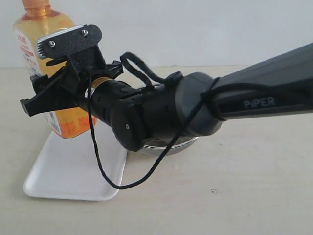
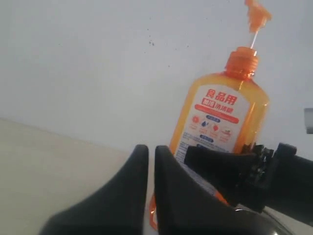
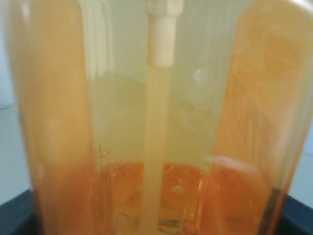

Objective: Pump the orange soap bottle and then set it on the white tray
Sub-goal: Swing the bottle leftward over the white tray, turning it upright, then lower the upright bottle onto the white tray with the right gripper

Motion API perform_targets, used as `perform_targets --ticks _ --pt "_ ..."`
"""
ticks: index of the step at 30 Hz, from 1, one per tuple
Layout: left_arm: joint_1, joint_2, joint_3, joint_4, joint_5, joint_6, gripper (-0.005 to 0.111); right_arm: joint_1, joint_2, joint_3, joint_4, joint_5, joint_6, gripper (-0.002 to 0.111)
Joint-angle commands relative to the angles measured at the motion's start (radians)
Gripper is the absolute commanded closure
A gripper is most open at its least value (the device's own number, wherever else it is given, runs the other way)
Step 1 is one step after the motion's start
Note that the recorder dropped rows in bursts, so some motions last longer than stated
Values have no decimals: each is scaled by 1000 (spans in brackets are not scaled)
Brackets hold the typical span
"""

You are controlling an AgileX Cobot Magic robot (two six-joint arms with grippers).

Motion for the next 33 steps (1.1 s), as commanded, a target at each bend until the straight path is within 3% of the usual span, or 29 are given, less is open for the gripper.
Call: perform_targets --ticks 1,33 --pt "3 -3 4 -11 -6 10 102 0 34 -28 58 -167 -6 108" --pt "3 -3 4 -11 35 -13 102 29 235 -28 81 -397 -94 108"
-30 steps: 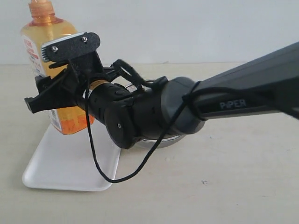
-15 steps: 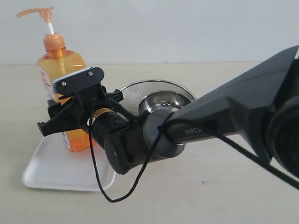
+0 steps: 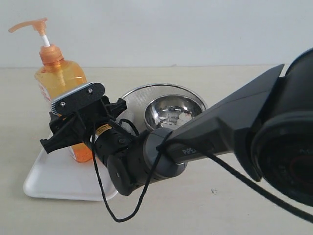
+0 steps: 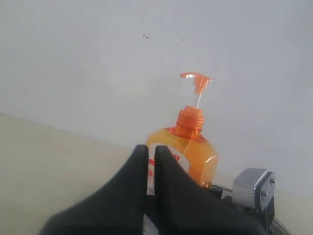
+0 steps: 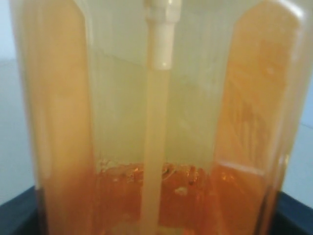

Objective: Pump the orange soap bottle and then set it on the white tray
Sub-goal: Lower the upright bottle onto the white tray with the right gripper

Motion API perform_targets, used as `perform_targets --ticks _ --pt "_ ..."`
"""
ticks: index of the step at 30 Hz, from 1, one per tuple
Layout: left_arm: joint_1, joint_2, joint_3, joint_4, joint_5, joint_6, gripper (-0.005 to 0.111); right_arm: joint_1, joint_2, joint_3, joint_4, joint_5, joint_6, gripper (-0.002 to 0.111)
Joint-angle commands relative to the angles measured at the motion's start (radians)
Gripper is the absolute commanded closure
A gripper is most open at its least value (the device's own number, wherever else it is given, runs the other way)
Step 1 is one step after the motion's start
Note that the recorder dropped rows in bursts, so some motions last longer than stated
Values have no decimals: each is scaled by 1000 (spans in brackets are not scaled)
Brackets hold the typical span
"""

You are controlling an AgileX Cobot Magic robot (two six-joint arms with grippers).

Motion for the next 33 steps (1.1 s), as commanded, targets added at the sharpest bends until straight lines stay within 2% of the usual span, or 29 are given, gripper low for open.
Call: perform_targets --ticks 1,14,16,21,28,33 --pt "3 -3 4 -4 6 -6 102 -1 -11 -21 -1 -136 -8 108" --pt "3 -3 4 -4 10 -8 102 -1 26 -21 -3 -158 40 106" --pt "3 -3 4 -4 10 -8 102 -1 26 -21 -3 -158 40 98" --pt "3 -3 4 -4 16 -8 102 -1 26 -21 -5 -153 54 67" --pt "3 -3 4 -4 18 -8 102 -1 26 -21 -7 -118 80 54" --pt "3 -3 4 -4 18 -8 102 -1 26 -21 -11 -96 78 30"
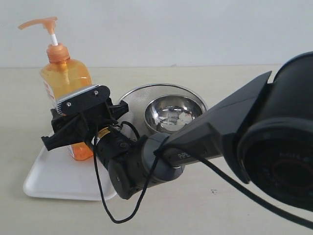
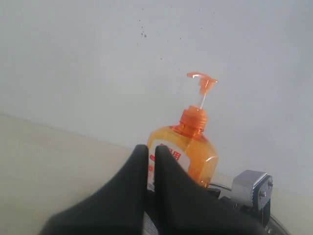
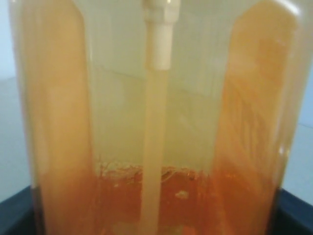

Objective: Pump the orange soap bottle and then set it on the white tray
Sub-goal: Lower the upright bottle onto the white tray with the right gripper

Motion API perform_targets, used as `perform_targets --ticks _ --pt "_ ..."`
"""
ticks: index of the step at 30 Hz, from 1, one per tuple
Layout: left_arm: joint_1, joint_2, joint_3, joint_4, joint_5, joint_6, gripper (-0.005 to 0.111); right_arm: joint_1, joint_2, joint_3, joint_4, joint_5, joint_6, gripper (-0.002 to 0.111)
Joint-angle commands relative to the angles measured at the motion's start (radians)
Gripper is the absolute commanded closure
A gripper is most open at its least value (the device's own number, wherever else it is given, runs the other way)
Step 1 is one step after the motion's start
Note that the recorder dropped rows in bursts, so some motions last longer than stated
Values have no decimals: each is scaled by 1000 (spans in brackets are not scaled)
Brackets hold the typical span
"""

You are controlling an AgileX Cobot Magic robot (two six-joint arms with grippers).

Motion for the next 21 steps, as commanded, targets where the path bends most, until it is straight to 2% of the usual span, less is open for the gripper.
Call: perform_targets --ticks 1,4,12,21 --pt "3 -3 4 -4 12 -6 102 -1 -16 -12 -14 -17 8 25" --pt "3 -3 4 -4 12 -6 102 -1 -16 -12 -17 -17 -4 20" --pt "3 -3 4 -4 14 -6 102 -1 -40 -12 6 -3 -58 20" --pt "3 -3 4 -4 16 -6 102 -1 -160 -12 53 154 -95 20"
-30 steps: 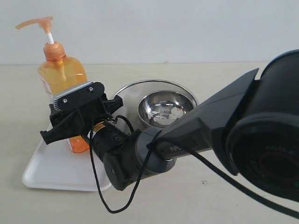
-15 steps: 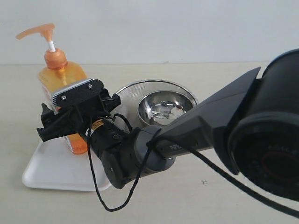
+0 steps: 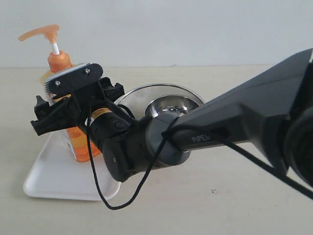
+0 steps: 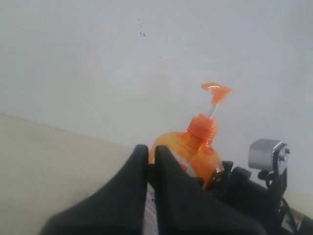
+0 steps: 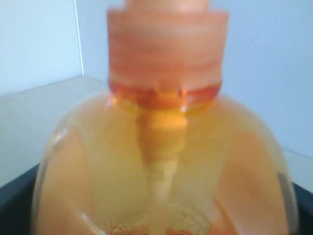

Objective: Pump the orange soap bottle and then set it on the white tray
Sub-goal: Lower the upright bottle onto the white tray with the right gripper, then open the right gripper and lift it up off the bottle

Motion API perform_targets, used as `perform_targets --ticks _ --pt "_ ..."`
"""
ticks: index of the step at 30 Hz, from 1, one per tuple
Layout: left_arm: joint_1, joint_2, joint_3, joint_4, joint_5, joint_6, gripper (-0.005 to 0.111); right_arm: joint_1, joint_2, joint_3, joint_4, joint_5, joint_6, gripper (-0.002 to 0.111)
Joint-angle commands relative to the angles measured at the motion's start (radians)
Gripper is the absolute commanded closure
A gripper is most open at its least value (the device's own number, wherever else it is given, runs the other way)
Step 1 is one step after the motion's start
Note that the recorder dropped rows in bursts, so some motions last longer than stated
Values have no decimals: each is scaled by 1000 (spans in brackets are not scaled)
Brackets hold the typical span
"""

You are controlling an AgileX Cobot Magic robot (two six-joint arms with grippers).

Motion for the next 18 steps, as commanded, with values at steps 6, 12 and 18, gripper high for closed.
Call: perform_targets --ticks 6,12,18 --pt "3 -3 4 -4 11 -6 102 -1 -110 -4 51 115 -77 20" --pt "3 -3 4 -4 18 -2 102 -1 -203 -4 202 240 -246 20" --pt "3 -3 4 -1 20 -2 102 -1 -269 -4 285 372 -335 21"
